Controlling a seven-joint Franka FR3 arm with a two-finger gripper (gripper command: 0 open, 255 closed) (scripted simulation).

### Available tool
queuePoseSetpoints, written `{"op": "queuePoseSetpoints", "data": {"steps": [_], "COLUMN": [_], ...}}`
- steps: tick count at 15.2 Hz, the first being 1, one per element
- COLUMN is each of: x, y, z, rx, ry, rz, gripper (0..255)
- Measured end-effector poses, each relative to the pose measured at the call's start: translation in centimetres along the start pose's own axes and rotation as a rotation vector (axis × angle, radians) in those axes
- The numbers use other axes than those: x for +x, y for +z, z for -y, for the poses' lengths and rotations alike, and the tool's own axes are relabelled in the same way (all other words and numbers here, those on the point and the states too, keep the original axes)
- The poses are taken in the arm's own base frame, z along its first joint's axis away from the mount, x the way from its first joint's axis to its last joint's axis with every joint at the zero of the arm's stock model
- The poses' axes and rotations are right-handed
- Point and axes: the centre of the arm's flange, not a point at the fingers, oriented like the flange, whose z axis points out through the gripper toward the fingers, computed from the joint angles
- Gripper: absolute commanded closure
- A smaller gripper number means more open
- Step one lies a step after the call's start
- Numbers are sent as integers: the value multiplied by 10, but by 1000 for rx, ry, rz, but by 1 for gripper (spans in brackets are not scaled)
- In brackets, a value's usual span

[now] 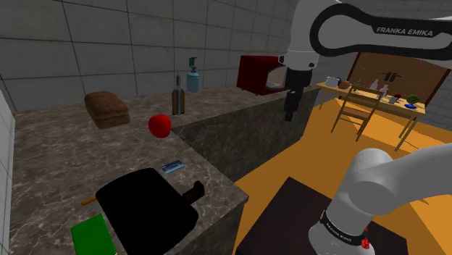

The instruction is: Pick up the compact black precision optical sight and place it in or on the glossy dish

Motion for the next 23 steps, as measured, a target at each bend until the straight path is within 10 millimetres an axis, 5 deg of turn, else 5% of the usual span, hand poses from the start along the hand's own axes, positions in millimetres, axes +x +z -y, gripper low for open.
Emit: {"op": "queuePoseSetpoints", "data": {"steps": [7, 23], "x": [25, 129], "y": [33, 136], "z": [46, 182], "rx": [15, 65], "ry": [27, 119], "rz": [-19, -84], "gripper": [0, 0]}}
